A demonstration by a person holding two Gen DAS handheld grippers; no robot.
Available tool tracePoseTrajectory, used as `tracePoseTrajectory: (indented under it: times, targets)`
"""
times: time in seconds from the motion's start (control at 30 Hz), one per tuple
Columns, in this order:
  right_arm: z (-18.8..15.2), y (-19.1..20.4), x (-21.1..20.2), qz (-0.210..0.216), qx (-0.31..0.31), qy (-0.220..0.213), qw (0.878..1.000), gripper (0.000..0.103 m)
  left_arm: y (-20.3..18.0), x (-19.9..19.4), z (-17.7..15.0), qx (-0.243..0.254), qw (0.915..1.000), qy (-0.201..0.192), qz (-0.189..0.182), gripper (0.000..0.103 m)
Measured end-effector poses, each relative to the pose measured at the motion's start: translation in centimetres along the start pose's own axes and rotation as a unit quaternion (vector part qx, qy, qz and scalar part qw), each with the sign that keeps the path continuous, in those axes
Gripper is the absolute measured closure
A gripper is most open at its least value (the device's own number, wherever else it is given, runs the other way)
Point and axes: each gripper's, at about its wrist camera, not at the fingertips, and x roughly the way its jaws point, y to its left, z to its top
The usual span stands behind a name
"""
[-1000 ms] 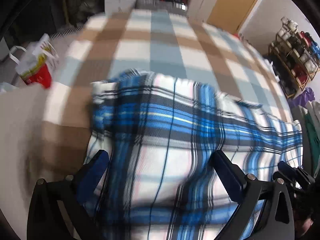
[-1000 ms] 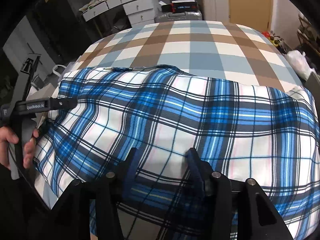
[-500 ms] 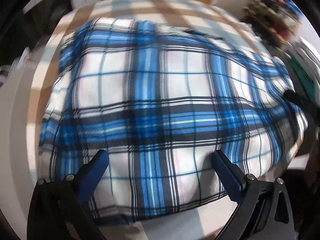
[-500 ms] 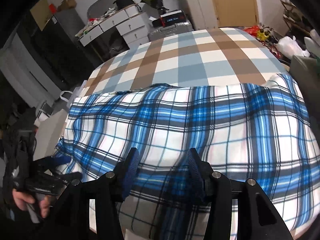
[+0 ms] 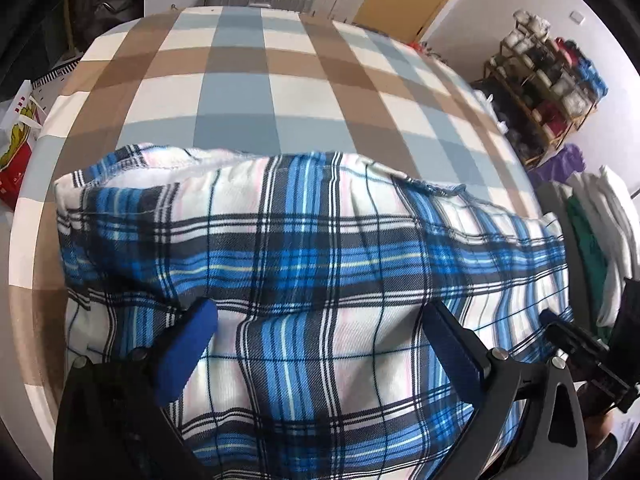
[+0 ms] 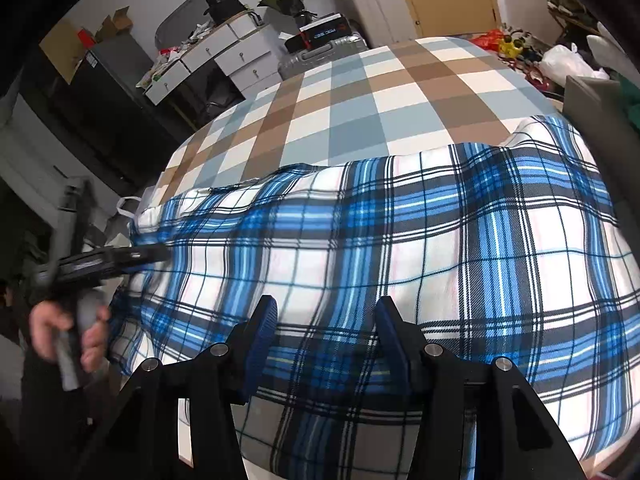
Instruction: Fold large clothes
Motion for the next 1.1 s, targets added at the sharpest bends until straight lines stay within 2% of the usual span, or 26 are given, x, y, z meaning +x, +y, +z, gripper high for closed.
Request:
tracePoseTrajectory:
  times: [0.1, 0.2, 0.23, 0.3, 0.33, 0.4, 0.43, 0.5, 0.53, 0.6, 0.67, 0.7, 0.73, 0.77, 0.8, 0.87, 0.9, 0.93, 1.03, 1.1]
  targets:
    - [0.2, -0.7, -0.5, -0.003, 0.014, -0.007, 1.0, 0.057, -1.3, -1.2, -0.2, -0.011, 0.9996, 0.003, 0.026, 0.005]
    - [0.2, -1.6, -3.2, -0.006, 0.033, -0.059, 0.998, 0.057, -3.8, -3.4, -1.8, 0.018, 0.9996, -0.008, 0.02, 0.005]
    - [-0.1, -2.1, -4.3, -0.031, 0.042, -0.083, 0.995, 0.057, -4.3, -3.8, -2.7, 0.031, 0.999, -0.018, 0.025, 0.005]
    - [-0.3, -3.3, -4.9, -0.068, 0.057, -0.096, 0.991, 0.048, -5.0, -3.0, -4.3, 0.052, 0.9978, -0.013, 0.038, 0.005]
    - [-0.2, -4.2, -4.3, -0.089, 0.067, -0.079, 0.991, 0.046, -5.1, -1.7, -5.2, 0.059, 0.9967, 0.012, 0.055, 0.005]
    - [-0.2, -5.8, -1.1, -0.116, 0.082, 0.002, 0.99, 0.045, -4.6, 0.3, -6.0, 0.062, 0.9936, 0.033, 0.088, 0.004]
    - [0.0, -5.1, -1.5, -0.132, 0.059, -0.017, 0.989, 0.048, -4.9, -0.1, -6.5, 0.078, 0.9923, 0.008, 0.096, 0.004]
    - [0.3, -3.0, -1.5, -0.171, -0.003, -0.003, 0.985, 0.048, -5.0, -0.7, -6.6, 0.06, 0.9931, 0.01, 0.1, 0.004]
    - [0.0, -2.3, -2.0, -0.17, -0.022, -0.007, 0.985, 0.049, -5.1, -1.5, -6.7, 0.044, 0.9948, 0.002, 0.091, 0.004]
    - [-1.0, -1.3, -3.6, -0.158, -0.035, -0.01, 0.987, 0.049, -5.9, -3.5, -7.3, 0.036, 0.9963, -0.04, 0.067, 0.004]
    - [-1.7, -0.3, -5.0, -0.126, -0.037, -0.007, 0.991, 0.047, -8.4, -4.3, -7.8, 0.067, 0.9954, -0.057, 0.039, 0.004]
    - [-2.1, 0.5, -5.4, -0.1, -0.043, 0.01, 0.994, 0.047, -9.6, -4.2, -8.1, 0.094, 0.9935, -0.057, 0.03, 0.004]
    - [-2.6, 1.3, -5.3, -0.083, -0.052, 0.024, 0.995, 0.047, -10.8, -3.8, -8.6, 0.123, 0.9903, -0.055, 0.035, 0.004]
    - [-3.0, 2.2, -5.1, -0.076, -0.065, 0.034, 0.994, 0.048, -11.9, -3.0, -9.1, 0.151, 0.9858, -0.049, 0.056, 0.004]
    - [-3.3, 3.1, -4.9, -0.081, -0.083, 0.044, 0.992, 0.048, -12.0, -2.0, -9.2, 0.166, 0.9826, -0.039, 0.073, 0.004]
    - [-4.5, 4.9, -2.8, -0.121, -0.138, 0.082, 0.98, 0.048, -12.7, 0.2, -10.3, 0.197, 0.9738, -0.006, 0.114, 0.004]
    - [-5.2, 5.3, -1.1, -0.147, -0.157, 0.113, 0.97, 0.048, -12.4, 0.6, -10.7, 0.208, 0.9697, -0.006, 0.128, 0.002]
    - [-5.5, 5.0, 0.2, -0.153, -0.151, 0.145, 0.966, 0.048, -12.5, 0.7, -10.7, 0.215, 0.9673, -0.016, 0.134, 0.002]
    - [-4.5, 3.9, -0.2, -0.129, -0.106, 0.161, 0.973, 0.048, -12.1, 0.2, -10.0, 0.201, 0.971, -0.014, 0.129, 0.002]
    - [-4.0, 2.7, -1.9, -0.109, -0.074, 0.154, 0.979, 0.048, -12.0, 0.2, -8.8, 0.196, 0.9723, -0.017, 0.126, 0.002]
